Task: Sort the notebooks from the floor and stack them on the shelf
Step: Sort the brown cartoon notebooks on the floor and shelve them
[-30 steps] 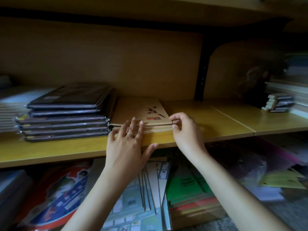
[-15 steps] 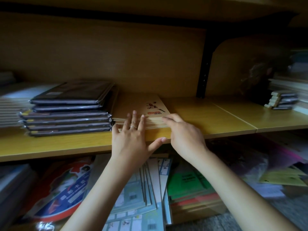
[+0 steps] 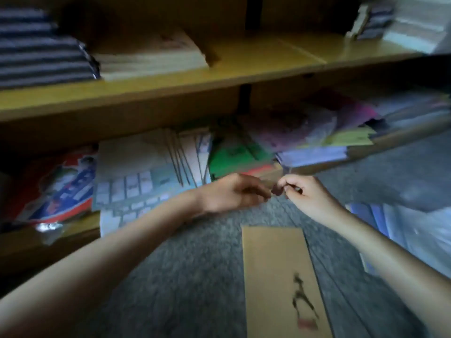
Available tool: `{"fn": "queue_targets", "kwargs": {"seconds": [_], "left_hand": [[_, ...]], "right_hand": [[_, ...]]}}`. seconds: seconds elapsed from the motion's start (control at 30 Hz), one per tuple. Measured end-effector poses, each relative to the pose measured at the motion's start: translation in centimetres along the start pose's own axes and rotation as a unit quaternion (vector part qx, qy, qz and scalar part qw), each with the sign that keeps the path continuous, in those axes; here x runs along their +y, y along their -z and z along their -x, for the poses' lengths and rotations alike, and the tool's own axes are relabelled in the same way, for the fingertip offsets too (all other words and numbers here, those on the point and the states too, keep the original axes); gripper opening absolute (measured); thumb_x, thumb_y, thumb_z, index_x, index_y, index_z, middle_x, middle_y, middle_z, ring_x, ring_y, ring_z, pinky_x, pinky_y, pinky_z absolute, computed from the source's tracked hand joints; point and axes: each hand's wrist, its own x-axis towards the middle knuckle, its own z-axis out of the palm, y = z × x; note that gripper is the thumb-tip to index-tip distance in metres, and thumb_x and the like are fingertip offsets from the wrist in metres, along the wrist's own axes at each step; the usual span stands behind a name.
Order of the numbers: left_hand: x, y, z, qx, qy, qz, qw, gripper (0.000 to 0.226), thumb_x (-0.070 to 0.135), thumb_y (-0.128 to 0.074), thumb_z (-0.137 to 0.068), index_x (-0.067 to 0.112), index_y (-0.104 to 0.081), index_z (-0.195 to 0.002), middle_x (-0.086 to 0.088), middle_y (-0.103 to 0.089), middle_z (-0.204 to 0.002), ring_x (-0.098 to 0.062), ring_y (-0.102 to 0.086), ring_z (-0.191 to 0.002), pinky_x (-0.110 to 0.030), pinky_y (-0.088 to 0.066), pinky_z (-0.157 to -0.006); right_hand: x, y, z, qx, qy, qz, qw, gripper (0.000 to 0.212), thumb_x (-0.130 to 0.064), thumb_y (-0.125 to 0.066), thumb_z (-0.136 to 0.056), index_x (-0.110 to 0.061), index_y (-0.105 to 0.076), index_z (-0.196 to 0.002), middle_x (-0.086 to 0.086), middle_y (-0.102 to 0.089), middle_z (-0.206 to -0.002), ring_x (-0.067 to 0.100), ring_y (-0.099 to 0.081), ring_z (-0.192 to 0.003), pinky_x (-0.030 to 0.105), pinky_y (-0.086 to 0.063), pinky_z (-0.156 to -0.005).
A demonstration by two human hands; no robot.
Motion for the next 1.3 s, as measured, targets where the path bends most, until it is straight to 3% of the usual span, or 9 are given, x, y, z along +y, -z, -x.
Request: {"fn": "queue_targets", "kwargs": {"seconds": [0.13,0.3,0.43,0.53,0.67,0.77,0.87,1.07,1.3], "left_hand": [[-3.3,-7.5,-1.5,-0.083,0.225,0.206,0.949,0.014,0.019,-0.050,-0.096,0.014,-0.056,-0.107,-0.001,-0.061,-0.100,-0.012,-0.059,-0.091,-0.023,-0.043,-0.068],[-8.1,-15.2,0.3,-0.060,0.421,0.249,0.870,0.010,0.025,-0.056,-0.090,0.017,-0.051,-0.086,0.001,-0.047,-0.077,-0.011,-0.047,-0.071,-0.024,-0.037,-0.064],[-9.0,-18.2,0.7,0.022,0.456,0.243,0.856,0.061,0.029,-0.068,-0.071,0.003,-0.042,-0.120,-0.011,-0.048,-0.089,-0.018,-0.048,-0.069,-0.022,-0.038,-0.051],[-9.4,-18.8,0.7,0.063,0.444,0.254,0.857,0.058,0.024,-0.070,-0.064,-0.005,-0.050,-0.109,-0.012,-0.050,-0.081,-0.017,-0.048,-0.061,-0.018,-0.034,-0.039],[-9.1,-17.7,0.9,0.053,0.404,0.369,0.835,0.019,-0.015,-0.049,-0.081,-0.012,-0.060,-0.096,-0.010,-0.061,-0.075,-0.014,-0.062,-0.056,-0.020,-0.051,-0.050],[-7.7,-16.5,1.3,0.013,0.360,0.437,0.824,0.035,-0.016,-0.049,-0.082,0.005,-0.055,-0.110,-0.007,-0.064,-0.091,-0.014,-0.064,-0.079,-0.022,-0.054,-0.065],[-6.3,-16.9,2.3,-0.029,0.328,0.457,0.826,0.052,-0.001,-0.057,-0.088,0.027,-0.036,-0.127,-0.008,-0.059,-0.113,-0.022,-0.061,-0.099,-0.037,-0.057,-0.072],[-3.7,-18.5,3.0,-0.061,0.223,0.343,0.910,0.059,0.014,-0.050,-0.095,0.043,-0.010,-0.127,0.003,-0.052,-0.120,-0.016,-0.059,-0.102,-0.030,-0.057,-0.062],[-2.1,-16.4,1.9,0.020,0.059,0.347,0.936,0.068,-0.013,-0.044,-0.087,0.027,-0.019,-0.136,0.007,-0.050,-0.123,0.003,-0.056,-0.104,-0.017,-0.048,-0.088]], "right_hand": [[8.6,-3.3,7.5,-0.080,-0.217,-0.004,0.973,0.033,0.011,-0.052,-0.085,-0.021,-0.057,-0.091,-0.004,-0.063,-0.087,0.009,-0.064,-0.090,0.024,-0.045,-0.080],[11.6,-6.0,15.0,-0.010,-0.458,-0.080,0.886,0.041,-0.001,-0.063,-0.084,0.002,-0.051,-0.123,0.020,-0.056,-0.114,0.027,-0.053,-0.102,0.027,-0.038,-0.079],[11.8,-7.2,17.4,-0.013,-0.523,-0.088,0.848,0.026,-0.004,-0.060,-0.081,0.012,-0.056,-0.102,0.033,-0.060,-0.102,0.042,-0.058,-0.099,0.049,-0.047,-0.088],[11.5,-7.8,17.5,-0.004,-0.530,-0.102,0.842,0.036,-0.008,-0.060,-0.081,0.014,-0.052,-0.108,0.033,-0.058,-0.110,0.043,-0.058,-0.103,0.054,-0.047,-0.092],[10.6,-7.1,17.1,-0.016,-0.515,-0.117,0.849,0.006,-0.004,-0.059,-0.083,-0.009,-0.059,-0.081,0.003,-0.060,-0.071,0.018,-0.058,-0.070,0.033,-0.049,-0.073],[10.4,-6.6,17.1,-0.023,-0.503,-0.141,0.853,0.020,-0.002,-0.058,-0.085,-0.017,-0.056,-0.074,-0.003,-0.057,-0.070,0.012,-0.054,-0.068,0.034,-0.049,-0.077],[10.9,-6.8,17.2,-0.002,-0.508,-0.167,0.845,0.016,0.001,-0.059,-0.084,-0.014,-0.061,-0.077,0.000,-0.061,-0.068,0.010,-0.055,-0.062,0.025,-0.044,-0.059],[11.1,-7.1,17.6,0.009,-0.510,-0.172,0.843,0.017,-0.002,-0.061,-0.081,0.008,-0.064,-0.094,0.028,-0.065,-0.093,0.022,-0.057,-0.073,0.028,-0.039,-0.062],[10.4,-8.2,16.4,0.148,-0.477,-0.224,0.837,0.020,-0.031,-0.048,-0.097,-0.012,-0.056,-0.095,0.005,-0.058,-0.087,0.021,-0.056,-0.084,0.027,-0.046,-0.068]]}}
